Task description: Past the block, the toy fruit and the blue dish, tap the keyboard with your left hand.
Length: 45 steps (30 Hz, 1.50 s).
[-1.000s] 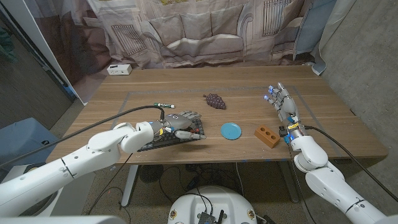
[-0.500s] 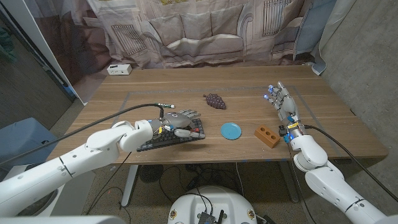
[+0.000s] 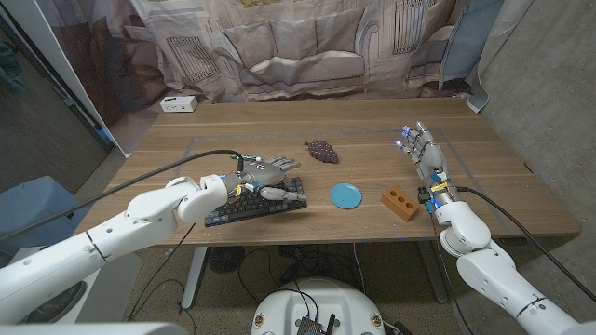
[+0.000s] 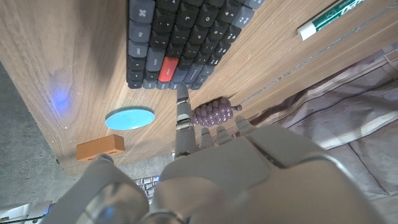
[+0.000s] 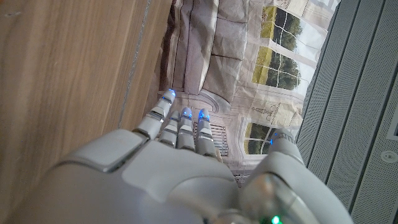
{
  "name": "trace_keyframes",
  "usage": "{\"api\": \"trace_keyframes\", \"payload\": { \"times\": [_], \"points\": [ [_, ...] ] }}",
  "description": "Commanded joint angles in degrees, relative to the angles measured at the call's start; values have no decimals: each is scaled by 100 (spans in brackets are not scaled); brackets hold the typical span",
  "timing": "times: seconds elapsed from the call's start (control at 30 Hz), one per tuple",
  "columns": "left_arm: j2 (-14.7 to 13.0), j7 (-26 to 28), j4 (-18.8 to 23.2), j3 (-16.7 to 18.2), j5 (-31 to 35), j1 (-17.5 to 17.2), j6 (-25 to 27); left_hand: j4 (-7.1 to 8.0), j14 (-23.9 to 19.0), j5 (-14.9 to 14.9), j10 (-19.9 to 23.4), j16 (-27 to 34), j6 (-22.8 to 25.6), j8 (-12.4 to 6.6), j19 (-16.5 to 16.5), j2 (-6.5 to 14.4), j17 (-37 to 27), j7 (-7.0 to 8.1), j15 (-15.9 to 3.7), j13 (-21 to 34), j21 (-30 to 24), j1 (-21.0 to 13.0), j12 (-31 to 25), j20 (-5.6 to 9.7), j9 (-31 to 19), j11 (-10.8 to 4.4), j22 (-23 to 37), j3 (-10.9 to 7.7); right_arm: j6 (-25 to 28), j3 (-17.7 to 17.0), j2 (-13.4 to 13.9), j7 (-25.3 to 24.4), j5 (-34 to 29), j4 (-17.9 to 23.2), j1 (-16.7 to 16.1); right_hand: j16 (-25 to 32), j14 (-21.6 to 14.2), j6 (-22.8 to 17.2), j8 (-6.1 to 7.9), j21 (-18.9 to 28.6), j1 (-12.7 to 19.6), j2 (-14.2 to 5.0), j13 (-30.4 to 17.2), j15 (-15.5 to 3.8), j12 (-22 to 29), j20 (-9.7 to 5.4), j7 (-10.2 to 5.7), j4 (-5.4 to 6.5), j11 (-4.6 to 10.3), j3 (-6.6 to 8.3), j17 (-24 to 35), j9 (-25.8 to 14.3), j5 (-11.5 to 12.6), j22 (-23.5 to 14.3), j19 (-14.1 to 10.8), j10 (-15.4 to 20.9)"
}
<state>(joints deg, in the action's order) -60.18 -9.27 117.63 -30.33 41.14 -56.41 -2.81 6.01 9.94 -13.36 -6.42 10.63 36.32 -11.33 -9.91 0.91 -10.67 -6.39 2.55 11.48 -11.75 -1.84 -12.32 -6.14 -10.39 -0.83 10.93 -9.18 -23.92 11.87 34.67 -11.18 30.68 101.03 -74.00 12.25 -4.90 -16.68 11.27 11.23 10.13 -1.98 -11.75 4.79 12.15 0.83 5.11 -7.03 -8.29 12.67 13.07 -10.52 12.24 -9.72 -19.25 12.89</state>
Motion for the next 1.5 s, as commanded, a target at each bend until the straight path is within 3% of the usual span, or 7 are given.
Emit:
{"api": "trace_keyframes", "payload": {
  "times": [0.03, 0.1, 0.23, 0.37, 0.47, 0.53, 1.5],
  "points": [
    [-83, 93, 125, 152, 0, -96, 14, -33, 256, -23, -50, 52, -209, 67, -933, -7, 6, 171, 71, 0, -54, -96, -28, -29, -20, 49, 4, 25, -19, 27, -41, -14, -4, -30, 26, 1, -71, -64, 4, -1, -8, -51, -10, -1, 6, 18, 6, 15, -5, 18, 6, -19, -14, -20, -10, 55],
    [-77, 161, 128, 172, -1, -132, 24, -52, 210, -13, -47, 55, -706, 168, -918, -9, 4, 360, 121, 6, -57, -136, -35, -60, -30, 149, 1, 46, -29, 30, -42, -8, -10, -39, 28, 2, -73, -63, 3, -2, -6, -50, -11, 0, 6, 19, 3, 13, -12, 18, 6, -19, -14, -20, -9, 56],
    [-92, 309, 157, 240, -17, -222, 49, -87, 74, 8, 46, 68, -1783, 216, -790, -17, 6, 588, 182, 11, -92, -197, -73, -125, -29, 164, -2, 85, -41, 30, -45, -9, -9, -42, 14, 3, -76, -60, 1, -2, -6, -51, -11, 2, 5, 20, 4, 13, -7, 18, 6, -19, -15, -20, -9, 56],
    [-97, 449, 180, 290, 7, -293, 79, -152, -133, 20, 318, 86, -3013, 222, -612, -4, 9, 1022, 210, 15, -124, -297, -148, -209, -12, 196, -8, 108, -64, 34, -52, -5, -16, -57, 12, 2, -74, -60, 1, -2, -10, -52, -11, -3, 6, 20, 6, 15, -6, 16, 7, -20, -17, -20, -9, 60],
    [-102, 557, 192, 332, 7, -343, 86, -183, -202, 25, 375, 76, -3789, 230, -508, 6, 10, 1102, 203, 18, -137, -343, -145, -221, -6, 171, -9, 122, -76, 38, -60, -5, -18, -69, 12, 2, -75, -66, 3, -2, -6, -52, -11, -2, 6, 21, 5, 12, 0, 17, 6, -20, -17, -20, -9, 61],
    [-100, 642, 199, 371, -5, -382, 101, -190, -226, 27, 362, 77, -3964, 226, -460, 9, 10, 1115, 194, 19, -149, -353, -134, -224, -5, 160, -10, 125, -87, 41, -66, 2, -14, -79, 14, 2, -75, -67, 3, -2, -7, -51, -11, -4, 6, 21, 4, 13, 0, 16, 6, -20, -18, -20, -9, 62],
    [131, 1604, 269, 1100, -1145, -973, 331, -239, -392, 49, 484, 89, -3434, -59, -184, -10, 14, 838, 124, 21, -194, -401, -155, -318, 0, 215, -18, 163, -93, 109, -77, 64, -47, -128, 174, 2, -83, -71, 1, -2, -6, -57, -13, -1, 6, 19, 6, 10, -3, 16, 6, -20, -21, -20, -11, 72]
  ]
}}
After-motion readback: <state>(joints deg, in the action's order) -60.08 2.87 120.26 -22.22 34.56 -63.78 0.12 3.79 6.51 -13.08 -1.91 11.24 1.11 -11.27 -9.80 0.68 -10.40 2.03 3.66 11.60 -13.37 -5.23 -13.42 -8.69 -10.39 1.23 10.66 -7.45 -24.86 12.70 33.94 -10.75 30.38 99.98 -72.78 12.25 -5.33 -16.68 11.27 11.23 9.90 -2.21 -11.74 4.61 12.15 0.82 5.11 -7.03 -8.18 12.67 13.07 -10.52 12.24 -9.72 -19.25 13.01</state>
